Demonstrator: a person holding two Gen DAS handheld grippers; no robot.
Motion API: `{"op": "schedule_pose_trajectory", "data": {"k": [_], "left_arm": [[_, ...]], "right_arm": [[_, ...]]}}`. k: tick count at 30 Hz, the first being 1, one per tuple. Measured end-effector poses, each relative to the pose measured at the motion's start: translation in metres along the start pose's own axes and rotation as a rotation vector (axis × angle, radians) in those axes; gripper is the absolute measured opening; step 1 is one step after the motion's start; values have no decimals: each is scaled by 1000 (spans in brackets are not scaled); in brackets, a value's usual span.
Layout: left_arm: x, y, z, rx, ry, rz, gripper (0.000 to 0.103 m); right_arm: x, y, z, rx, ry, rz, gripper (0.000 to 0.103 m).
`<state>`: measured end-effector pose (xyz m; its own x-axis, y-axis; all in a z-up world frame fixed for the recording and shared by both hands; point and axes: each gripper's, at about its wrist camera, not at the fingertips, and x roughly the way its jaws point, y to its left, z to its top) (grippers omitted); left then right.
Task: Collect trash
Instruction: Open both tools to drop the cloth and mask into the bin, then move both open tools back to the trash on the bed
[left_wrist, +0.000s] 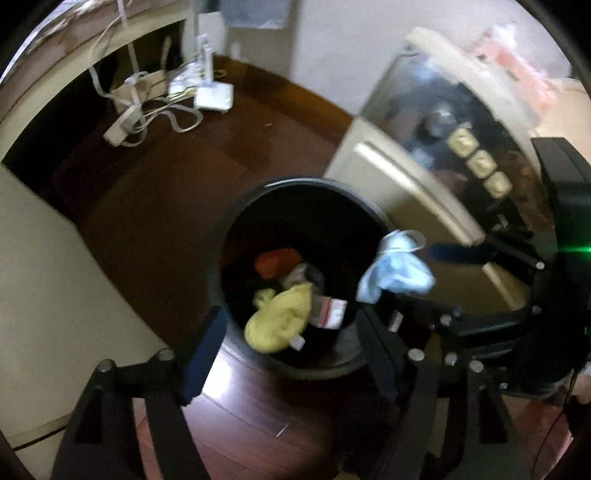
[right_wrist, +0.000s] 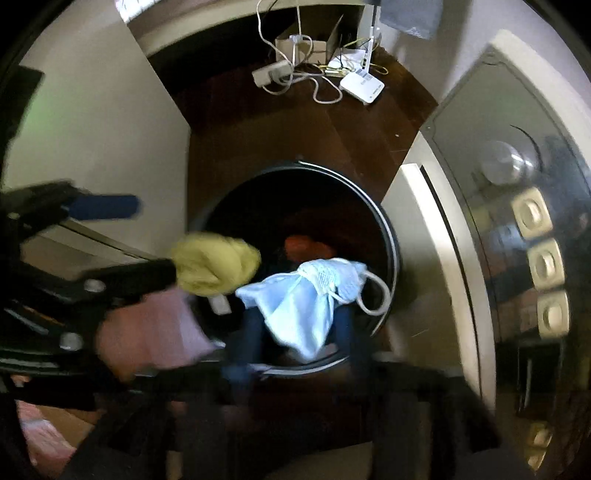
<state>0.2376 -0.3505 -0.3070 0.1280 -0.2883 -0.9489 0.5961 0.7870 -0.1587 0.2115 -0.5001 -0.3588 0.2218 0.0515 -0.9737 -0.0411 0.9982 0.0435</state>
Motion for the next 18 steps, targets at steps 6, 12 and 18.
{"op": "schedule_pose_trajectory", "data": {"k": [6, 12, 18], "left_arm": [[-16, 6, -12, -9, -18, 65, 76], [-36, -1, -22, -13, -46, 75, 85], [-52, 5, -25, -19, -72, 88, 86]], "right_arm": [[-4, 2, 0, 23, 6, -30, 96], [-29, 9, -2, 40, -30, -32, 99], [-51, 8, -10, 45, -52, -56, 103]]}}
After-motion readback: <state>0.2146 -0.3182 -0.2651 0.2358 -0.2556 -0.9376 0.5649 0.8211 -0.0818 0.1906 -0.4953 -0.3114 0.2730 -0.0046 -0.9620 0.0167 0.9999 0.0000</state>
